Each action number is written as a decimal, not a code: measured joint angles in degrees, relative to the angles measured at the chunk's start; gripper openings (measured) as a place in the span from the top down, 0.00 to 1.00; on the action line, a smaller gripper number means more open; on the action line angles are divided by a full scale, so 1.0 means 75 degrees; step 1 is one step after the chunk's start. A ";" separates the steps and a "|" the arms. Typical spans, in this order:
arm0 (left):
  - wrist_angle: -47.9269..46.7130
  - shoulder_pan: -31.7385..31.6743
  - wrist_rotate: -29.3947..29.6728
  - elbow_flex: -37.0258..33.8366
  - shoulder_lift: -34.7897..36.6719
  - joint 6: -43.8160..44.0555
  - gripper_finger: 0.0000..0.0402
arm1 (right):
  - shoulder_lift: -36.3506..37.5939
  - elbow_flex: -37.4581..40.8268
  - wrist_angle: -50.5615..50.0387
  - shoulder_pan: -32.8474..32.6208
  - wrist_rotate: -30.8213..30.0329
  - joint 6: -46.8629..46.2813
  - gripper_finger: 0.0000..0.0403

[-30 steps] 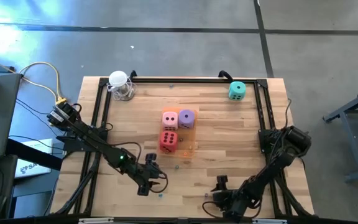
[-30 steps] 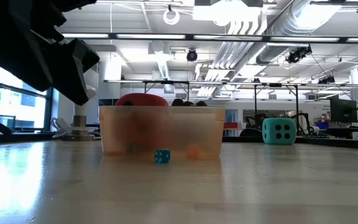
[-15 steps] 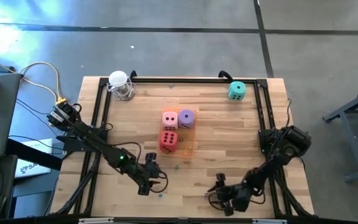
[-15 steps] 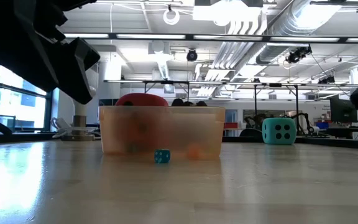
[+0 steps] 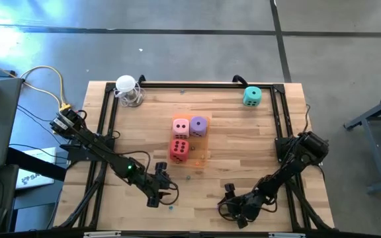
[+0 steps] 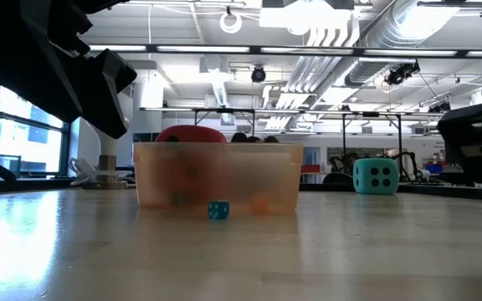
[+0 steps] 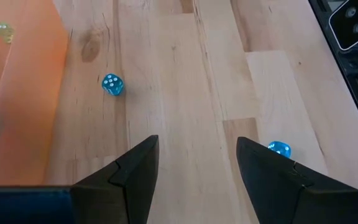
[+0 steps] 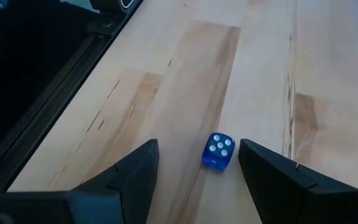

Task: Pick & Place Dice
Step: Put the small blue die into the orange bin

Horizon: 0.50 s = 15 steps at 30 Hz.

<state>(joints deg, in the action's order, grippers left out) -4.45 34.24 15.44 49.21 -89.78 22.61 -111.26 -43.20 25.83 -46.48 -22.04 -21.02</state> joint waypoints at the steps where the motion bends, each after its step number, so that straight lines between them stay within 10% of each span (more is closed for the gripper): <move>1: -0.0010 0.0000 0.0000 0.0000 0.0000 0.0000 0.48 | 0.0000 0.0000 0.0023 0.0042 0.0098 0.0055 0.46; 15: -0.0044 0.0000 -0.0002 0.0000 0.0000 0.0003 0.48 | -0.0009 -0.0003 -0.0007 0.0111 0.0186 0.0006 0.63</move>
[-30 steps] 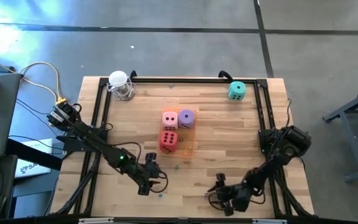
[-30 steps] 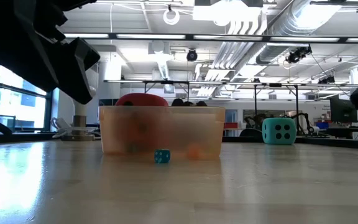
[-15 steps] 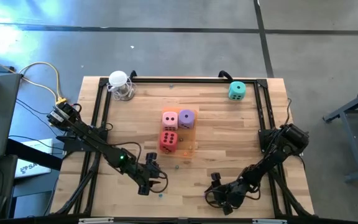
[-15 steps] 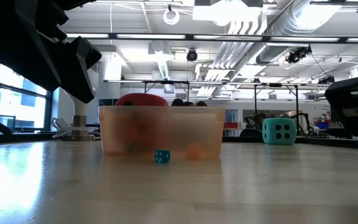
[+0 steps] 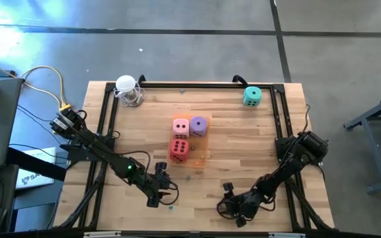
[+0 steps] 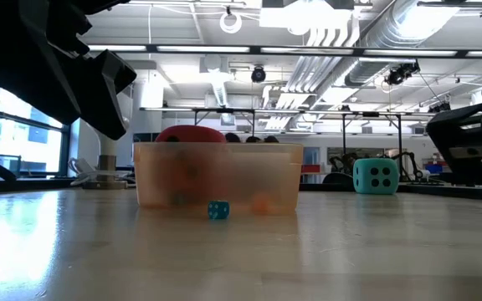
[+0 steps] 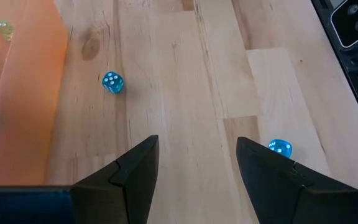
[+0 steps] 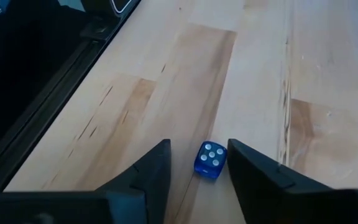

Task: Pick & Place Dice
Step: Put the small blue die into the orange bin

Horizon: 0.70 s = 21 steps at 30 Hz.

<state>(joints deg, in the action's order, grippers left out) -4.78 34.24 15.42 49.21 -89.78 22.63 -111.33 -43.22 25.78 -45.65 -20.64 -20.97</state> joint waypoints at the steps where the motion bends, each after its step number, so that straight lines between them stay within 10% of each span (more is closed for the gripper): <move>1: 0.0000 0.0000 0.0002 0.0000 0.0000 0.0000 0.48 | 0.0000 0.0000 -0.0006 0.0000 -0.0005 0.0000 0.65; 21: 0.0023 0.0000 0.0003 -0.0044 0.0000 0.0006 0.48 | 0.0396 0.0000 -0.0894 -0.0005 0.0034 0.0381 0.89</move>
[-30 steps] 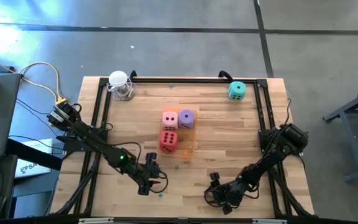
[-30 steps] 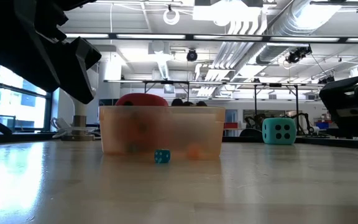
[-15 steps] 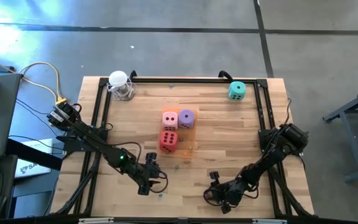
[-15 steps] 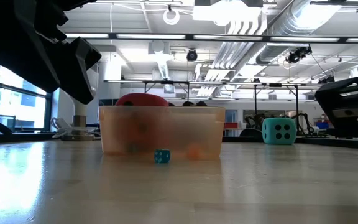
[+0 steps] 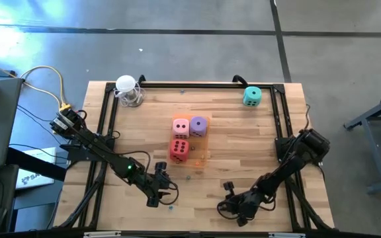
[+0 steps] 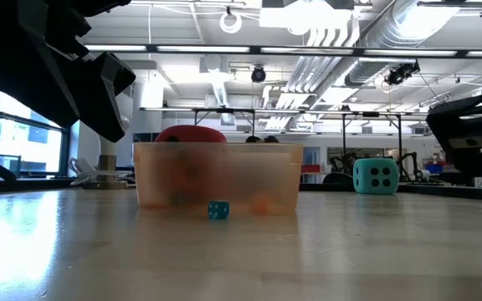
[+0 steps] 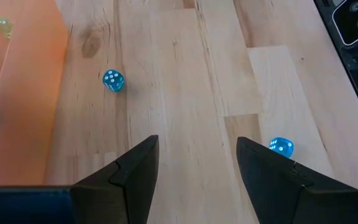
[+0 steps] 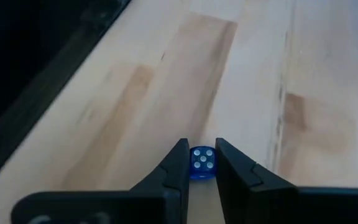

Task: Pick & Place Dice
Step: Put the small blue die into the orange bin

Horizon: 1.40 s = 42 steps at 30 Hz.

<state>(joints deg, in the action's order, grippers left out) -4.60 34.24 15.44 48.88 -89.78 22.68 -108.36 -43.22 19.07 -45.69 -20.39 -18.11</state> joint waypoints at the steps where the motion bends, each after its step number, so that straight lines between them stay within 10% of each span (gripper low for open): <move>1: -0.0003 0.0000 -0.0003 0.0000 0.0000 0.0000 0.48 | 0.0085 0.0003 -0.0184 0.0004 0.0001 0.0046 0.89; 15: 0.0055 -0.0115 0.0012 0.0000 0.0000 -0.0105 0.48 | 0.1661 0.0047 -0.2626 0.0399 -0.1284 0.0782 0.90; 23: 0.0076 -0.0114 0.0006 0.0000 0.0000 -0.0312 0.48 | 0.2108 0.0015 -0.1534 0.0905 -0.2026 0.2601 0.90; 33: 0.0064 -0.0114 -0.0003 -0.0023 0.0000 -0.0522 0.48 | 0.2105 0.0012 0.0092 0.2383 -0.0710 0.5171 0.90; 42: 0.0023 -0.0114 -0.0006 -0.0055 -0.0003 -0.0708 0.48 | 0.2102 0.0012 0.0917 0.3558 -0.0112 0.4124 0.90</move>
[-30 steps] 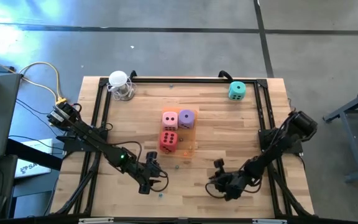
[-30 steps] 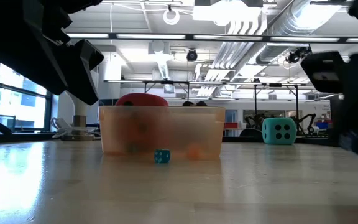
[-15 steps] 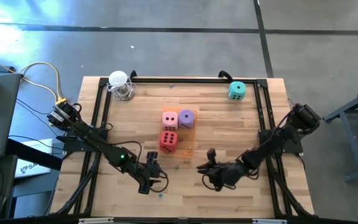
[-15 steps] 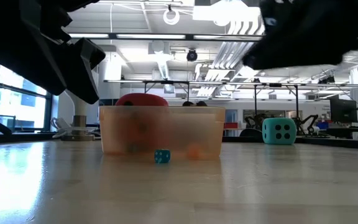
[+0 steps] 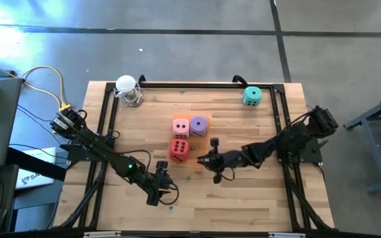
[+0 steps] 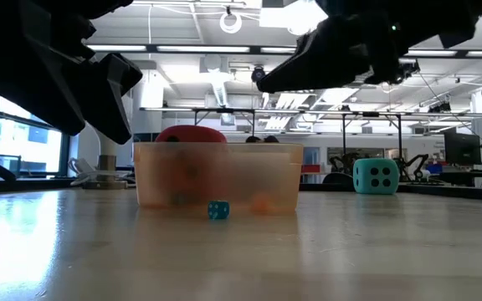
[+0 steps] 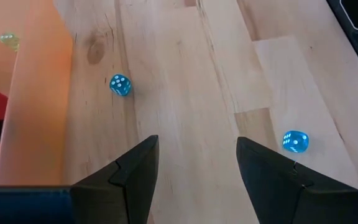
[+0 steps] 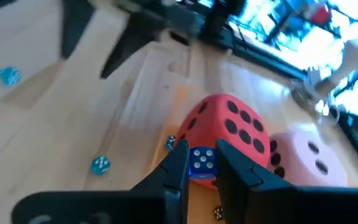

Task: Pick & Place Dice
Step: Put the small blue die into the orange bin

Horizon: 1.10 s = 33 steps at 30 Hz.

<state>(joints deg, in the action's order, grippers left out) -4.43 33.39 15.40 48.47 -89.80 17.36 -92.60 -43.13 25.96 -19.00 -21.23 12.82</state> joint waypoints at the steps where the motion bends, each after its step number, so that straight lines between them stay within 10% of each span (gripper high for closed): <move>1: -0.0003 0.0000 0.0000 0.0000 0.0000 -0.0034 0.48 | 0.0000 0.0000 0.0000 0.0062 0.0006 -0.0283 0.89; 33: -0.0149 -0.0493 -0.0890 0.0000 0.0000 -0.0207 0.48 | -0.0082 -0.0006 0.0166 0.0702 0.0509 -0.1970 0.78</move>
<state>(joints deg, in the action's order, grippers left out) -5.54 29.69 8.72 48.47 -89.80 15.81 -93.21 -43.18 27.20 -13.74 -17.41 -1.95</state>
